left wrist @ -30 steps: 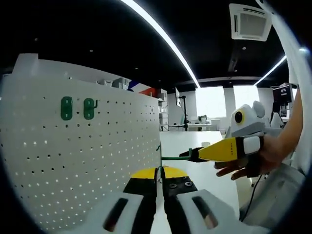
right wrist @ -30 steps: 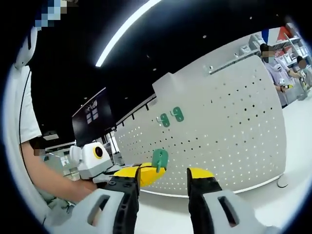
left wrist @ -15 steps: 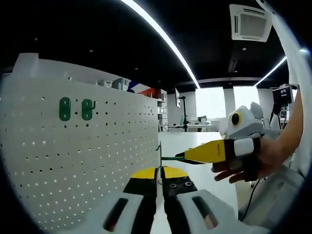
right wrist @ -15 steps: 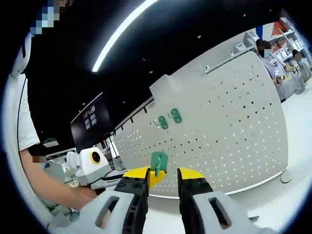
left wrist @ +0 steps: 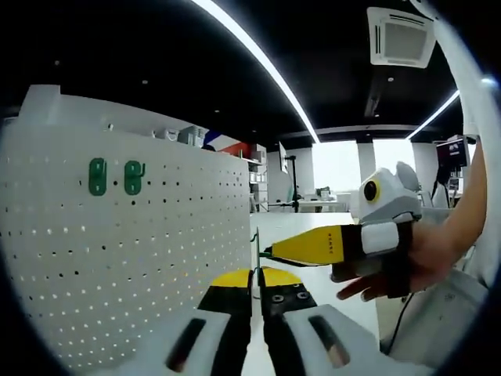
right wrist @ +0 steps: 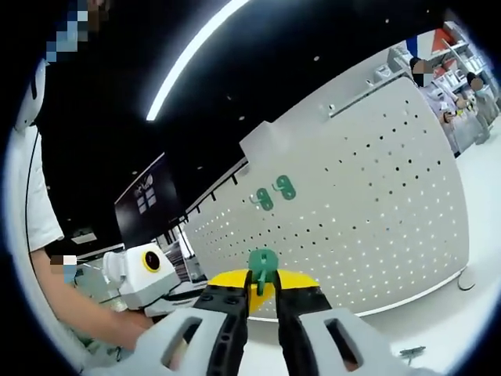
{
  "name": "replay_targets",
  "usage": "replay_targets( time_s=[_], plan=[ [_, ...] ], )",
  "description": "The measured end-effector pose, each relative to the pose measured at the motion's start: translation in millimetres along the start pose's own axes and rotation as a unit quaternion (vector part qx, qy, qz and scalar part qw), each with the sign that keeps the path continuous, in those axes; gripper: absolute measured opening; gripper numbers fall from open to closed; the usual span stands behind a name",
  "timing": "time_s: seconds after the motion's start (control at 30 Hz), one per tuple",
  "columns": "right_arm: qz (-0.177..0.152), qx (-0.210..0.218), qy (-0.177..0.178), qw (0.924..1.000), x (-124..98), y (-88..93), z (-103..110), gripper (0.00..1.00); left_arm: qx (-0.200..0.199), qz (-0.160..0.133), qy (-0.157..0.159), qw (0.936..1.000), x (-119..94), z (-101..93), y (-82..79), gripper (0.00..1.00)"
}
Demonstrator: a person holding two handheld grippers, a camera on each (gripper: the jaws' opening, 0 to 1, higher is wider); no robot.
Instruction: Insert the hook assembly into the mounting plate slot until the hook locks in place.
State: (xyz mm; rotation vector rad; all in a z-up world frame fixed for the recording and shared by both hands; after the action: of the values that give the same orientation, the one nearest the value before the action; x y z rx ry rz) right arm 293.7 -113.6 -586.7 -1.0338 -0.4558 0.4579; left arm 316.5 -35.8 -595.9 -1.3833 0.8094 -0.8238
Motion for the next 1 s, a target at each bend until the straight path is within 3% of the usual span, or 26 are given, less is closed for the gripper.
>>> replay_targets(
  time_s=[0.3,1.0],
  plan=[
    [0.010,-0.017,0.008,0.9998,4.2,3.2,0.6,0.03,0.000,0.000,-0.003,1.0000,0.0,-0.5,-0.6,0.03],
    [-0.019,0.022,0.019,0.9994,2.6,1.2,0.2,0.01,-0.018,-0.010,-0.012,0.9997,1.8,-2.3,-2.2,0.02]
  ],
)
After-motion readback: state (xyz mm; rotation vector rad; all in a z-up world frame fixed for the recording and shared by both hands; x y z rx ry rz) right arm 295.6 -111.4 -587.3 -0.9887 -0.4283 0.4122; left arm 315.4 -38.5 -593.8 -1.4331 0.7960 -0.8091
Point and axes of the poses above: the point that each gripper's makers call its tool centre point, and the gripper's own axes: x roughly forward along the fingers, z roughly to its left, y roughly out of its underside, the point moved 5 cm from there along -x, roughly backward along the fingers, and after that the axes turned 1 degree about x, right-handed, at the moved point
